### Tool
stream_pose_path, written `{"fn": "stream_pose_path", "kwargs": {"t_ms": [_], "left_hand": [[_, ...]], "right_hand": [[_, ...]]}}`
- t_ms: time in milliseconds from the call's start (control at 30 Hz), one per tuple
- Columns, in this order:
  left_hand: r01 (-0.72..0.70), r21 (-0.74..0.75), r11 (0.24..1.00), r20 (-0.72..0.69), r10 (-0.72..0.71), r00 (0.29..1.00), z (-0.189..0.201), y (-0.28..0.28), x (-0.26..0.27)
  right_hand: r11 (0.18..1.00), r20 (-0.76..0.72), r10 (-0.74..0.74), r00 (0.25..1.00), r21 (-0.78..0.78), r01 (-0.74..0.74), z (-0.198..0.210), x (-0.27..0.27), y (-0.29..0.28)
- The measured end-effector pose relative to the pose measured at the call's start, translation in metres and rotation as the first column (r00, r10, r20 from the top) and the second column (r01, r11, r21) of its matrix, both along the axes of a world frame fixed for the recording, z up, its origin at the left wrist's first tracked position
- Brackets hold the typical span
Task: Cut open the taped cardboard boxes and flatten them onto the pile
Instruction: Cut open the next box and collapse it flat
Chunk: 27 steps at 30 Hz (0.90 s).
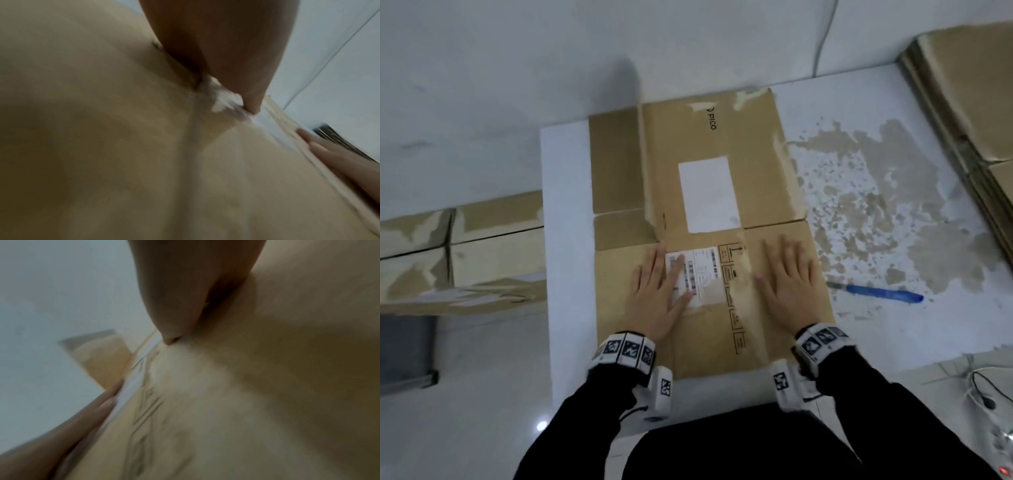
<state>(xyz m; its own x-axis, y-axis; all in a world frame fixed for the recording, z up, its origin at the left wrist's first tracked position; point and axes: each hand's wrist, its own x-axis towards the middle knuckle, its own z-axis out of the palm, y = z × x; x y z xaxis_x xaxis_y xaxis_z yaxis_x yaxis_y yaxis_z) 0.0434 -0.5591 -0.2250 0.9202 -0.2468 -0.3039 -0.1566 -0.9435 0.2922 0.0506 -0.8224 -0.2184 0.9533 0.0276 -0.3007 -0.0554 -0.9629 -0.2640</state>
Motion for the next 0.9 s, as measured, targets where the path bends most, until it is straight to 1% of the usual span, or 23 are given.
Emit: {"fn": "stream_pose_path", "kwargs": {"t_ms": [67, 100, 167, 200, 233, 300, 367, 433, 500, 533, 633, 700, 767, 833, 900], "left_hand": [[-0.002, -0.026, 1.000, 0.027, 0.003, 1.000, 0.009, 0.006, -0.003], [-0.019, -0.059, 0.998, 0.061, 0.023, 0.998, 0.016, 0.002, 0.001], [-0.029, -0.125, 0.992, 0.205, 0.054, 0.977, 0.034, -0.013, 0.024], [-0.022, -0.137, 0.990, 0.268, 0.059, 0.962, 0.039, -0.023, 0.040], [-0.020, -0.136, 0.991, 0.279, 0.057, 0.958, 0.044, -0.032, 0.061], [-0.072, -0.103, 0.992, 0.206, 0.092, 0.974, 0.049, -0.044, 0.106], [-0.131, 0.008, 0.991, 0.109, 0.129, 0.986, 0.042, -0.050, 0.149], [-0.129, 0.102, 0.986, 0.034, 0.126, 0.991, 0.028, -0.053, 0.175], [-0.124, 0.083, 0.989, -0.027, 0.127, 0.992, 0.014, -0.054, 0.183], [-0.132, 0.063, 0.989, -0.043, 0.134, 0.990, 0.008, -0.055, 0.183], [-0.142, 0.050, 0.989, -0.080, 0.145, 0.986, 0.002, -0.055, 0.185], [-0.134, 0.044, 0.990, -0.106, 0.138, 0.985, 0.007, -0.051, 0.187], [-0.133, 0.071, 0.989, -0.087, 0.139, 0.986, 0.011, -0.042, 0.186], [-0.182, 0.121, 0.976, -0.076, 0.192, 0.979, 0.013, -0.026, 0.181], [-0.294, 0.136, 0.946, -0.127, 0.311, 0.942, 0.016, -0.001, 0.169]], "right_hand": [[0.998, -0.014, 0.004, 1.000, -0.057, -0.005, 0.008, 0.002, -0.007], [0.999, -0.011, -0.020, 1.000, -0.044, 0.020, 0.013, 0.007, -0.002], [0.996, 0.033, -0.079, 0.996, 0.050, 0.078, 0.026, 0.031, 0.015], [0.994, 0.063, -0.074, 0.995, 0.087, 0.068, 0.032, 0.047, 0.027], [0.994, 0.085, -0.040, 0.996, 0.105, 0.031, 0.035, 0.067, 0.038], [0.993, 0.095, 0.054, 0.994, 0.103, -0.064, 0.037, 0.112, 0.060], [0.987, 0.078, 0.147, 0.986, 0.060, -0.151, 0.032, 0.154, 0.077], [0.976, 0.031, 0.218, 0.975, 0.012, -0.219, 0.019, 0.182, 0.085], [0.965, -0.027, 0.258, 0.966, -0.034, -0.259, 0.006, 0.192, 0.088], [0.962, -0.033, 0.265, 0.964, -0.056, -0.267, 0.001, 0.193, 0.087], [0.963, -0.025, 0.261, 0.965, -0.068, -0.262, -0.006, 0.194, 0.087], [0.961, -0.057, 0.269, 0.961, -0.043, -0.272, -0.003, 0.197, 0.087], [0.962, -0.088, 0.270, 0.959, -0.014, -0.272, -0.001, 0.199, 0.084], [0.981, -0.111, 0.194, 0.975, 0.006, -0.195, 0.000, 0.198, 0.077], [0.997, -0.097, 0.072, 0.993, 0.013, -0.071, 0.000, 0.193, 0.066]]}}
